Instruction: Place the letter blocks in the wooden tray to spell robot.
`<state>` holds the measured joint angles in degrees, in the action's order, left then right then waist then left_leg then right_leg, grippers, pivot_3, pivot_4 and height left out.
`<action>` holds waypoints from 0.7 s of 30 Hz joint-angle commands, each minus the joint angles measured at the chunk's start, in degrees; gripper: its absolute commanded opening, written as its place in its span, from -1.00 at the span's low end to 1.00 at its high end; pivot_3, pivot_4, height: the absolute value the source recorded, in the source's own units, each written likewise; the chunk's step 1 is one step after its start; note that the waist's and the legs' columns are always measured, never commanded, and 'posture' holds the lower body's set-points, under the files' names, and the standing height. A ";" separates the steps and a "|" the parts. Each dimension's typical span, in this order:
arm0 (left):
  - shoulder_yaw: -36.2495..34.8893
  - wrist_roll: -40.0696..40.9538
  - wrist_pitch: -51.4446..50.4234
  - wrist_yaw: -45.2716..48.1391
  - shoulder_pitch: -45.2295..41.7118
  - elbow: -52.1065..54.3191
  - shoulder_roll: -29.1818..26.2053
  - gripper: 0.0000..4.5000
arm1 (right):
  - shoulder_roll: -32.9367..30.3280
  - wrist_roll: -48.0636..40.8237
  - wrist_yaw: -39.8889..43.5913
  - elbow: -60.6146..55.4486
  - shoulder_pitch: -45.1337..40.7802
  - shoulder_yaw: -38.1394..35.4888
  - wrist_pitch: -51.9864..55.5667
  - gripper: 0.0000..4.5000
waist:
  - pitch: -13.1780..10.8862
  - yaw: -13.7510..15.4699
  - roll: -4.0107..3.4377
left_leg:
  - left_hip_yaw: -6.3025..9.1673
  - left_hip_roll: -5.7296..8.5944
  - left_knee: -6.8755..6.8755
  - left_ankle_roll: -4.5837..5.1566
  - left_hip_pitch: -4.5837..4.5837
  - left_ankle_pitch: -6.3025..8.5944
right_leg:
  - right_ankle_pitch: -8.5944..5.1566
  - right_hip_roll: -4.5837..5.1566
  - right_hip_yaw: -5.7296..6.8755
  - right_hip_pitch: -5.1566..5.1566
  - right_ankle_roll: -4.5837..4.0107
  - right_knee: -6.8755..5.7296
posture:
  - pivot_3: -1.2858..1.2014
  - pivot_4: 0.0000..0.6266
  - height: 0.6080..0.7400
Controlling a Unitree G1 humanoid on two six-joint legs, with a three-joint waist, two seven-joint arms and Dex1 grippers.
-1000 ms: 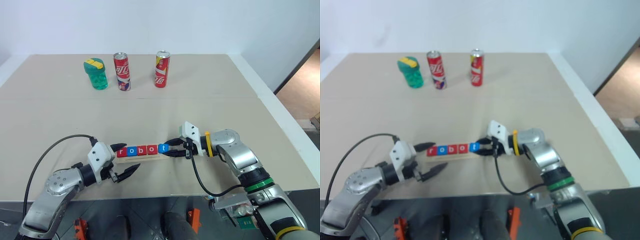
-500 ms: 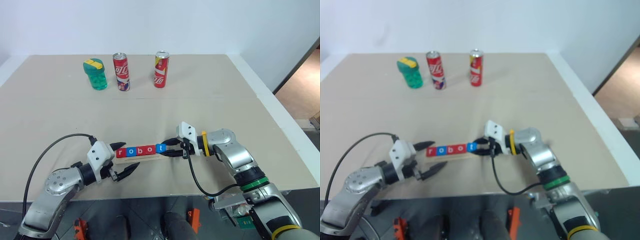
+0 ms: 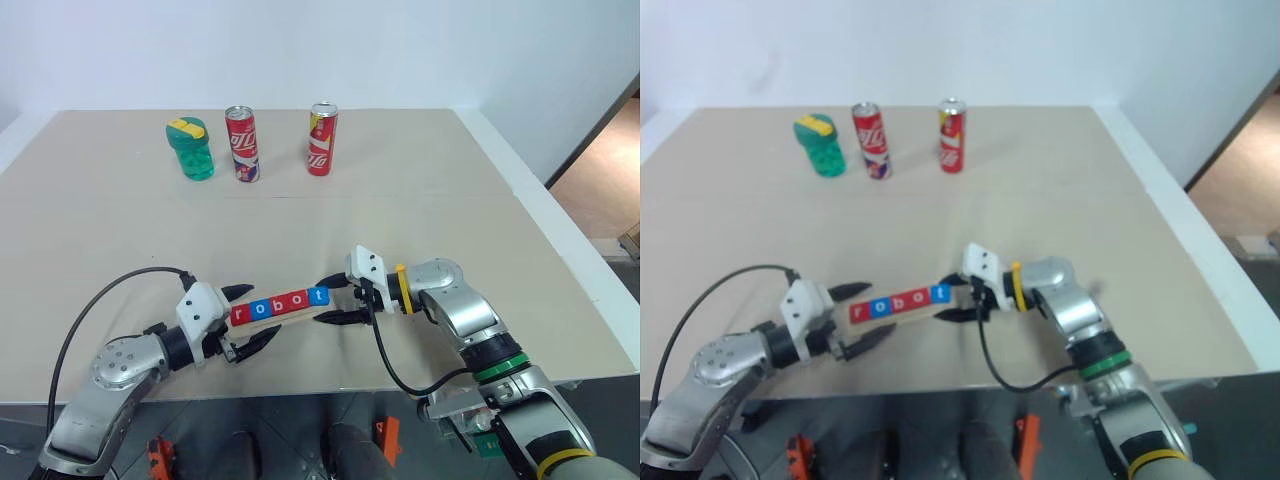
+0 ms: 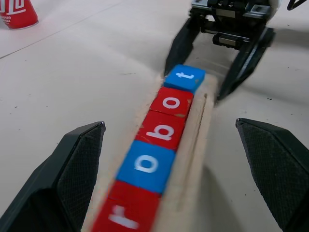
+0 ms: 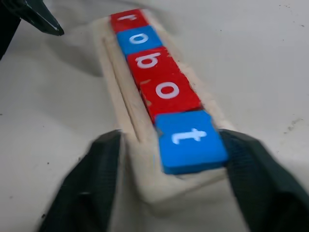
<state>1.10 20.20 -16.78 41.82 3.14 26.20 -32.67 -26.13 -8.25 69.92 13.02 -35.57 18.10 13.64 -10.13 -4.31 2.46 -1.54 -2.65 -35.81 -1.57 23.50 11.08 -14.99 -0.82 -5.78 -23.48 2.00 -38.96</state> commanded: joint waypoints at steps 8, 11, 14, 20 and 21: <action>-0.05 -0.26 0.63 0.65 0.05 1.62 -0.91 1.00 | 0.26 -4.35 -2.03 -5.66 -0.59 -3.97 5.87 0.99 | -0.01 0.00 -0.01 | 0.00 0.00 0.01 0.00 0.01 0.00 | -0.01 0.00 0.00 -0.01 0.00 0.00 | 0.03 -0.52 1.00; -0.05 -0.37 0.85 0.92 0.11 1.52 -1.14 1.00 | -0.37 -5.86 -2.59 -8.42 0.35 -5.16 8.16 0.99 | -0.01 0.00 -0.01 | 0.01 0.00 0.01 0.00 0.01 0.00 | -0.01 0.00 0.00 0.00 0.01 0.00 | 0.03 -0.52 1.00; -0.44 -0.18 0.85 1.07 -0.10 1.23 -1.09 1.00 | -1.11 -7.33 -4.46 -10.40 1.36 -7.28 10.35 0.63 | -0.01 0.03 -0.01 | 0.02 0.00 0.01 0.00 0.02 0.00 | -0.02 0.01 0.01 -0.01 0.01 0.00 | 0.03 -0.52 1.00; -1.07 4.20 -2.45 2.28 -0.11 2.53 -0.72 1.00 | -4.13 -7.99 -5.85 -15.19 6.53 -7.54 14.10 -0.32 | 0.00 0.07 0.00 | 0.02 0.01 0.01 0.00 0.03 0.00 | -0.04 0.04 0.01 0.00 0.04 0.00 | 0.03 -0.52 1.00; -1.13 4.74 -3.03 2.29 -0.28 2.72 -0.74 1.00 | -4.36 -7.70 -6.10 -15.36 6.99 -7.17 14.20 -0.48 | 0.00 0.07 0.00 | 0.03 0.01 0.02 0.00 0.03 0.00 | -0.06 0.04 0.01 0.00 0.04 0.00 | 0.03 -0.52 1.00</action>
<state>1.21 22.88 -18.95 43.62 3.21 26.24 -33.06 -30.00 -15.46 64.40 0.26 -29.06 11.14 27.32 -10.13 -4.24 2.46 -1.52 -2.64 -35.79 -1.58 23.53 11.08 -15.06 -0.78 -5.77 -23.48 2.04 -38.95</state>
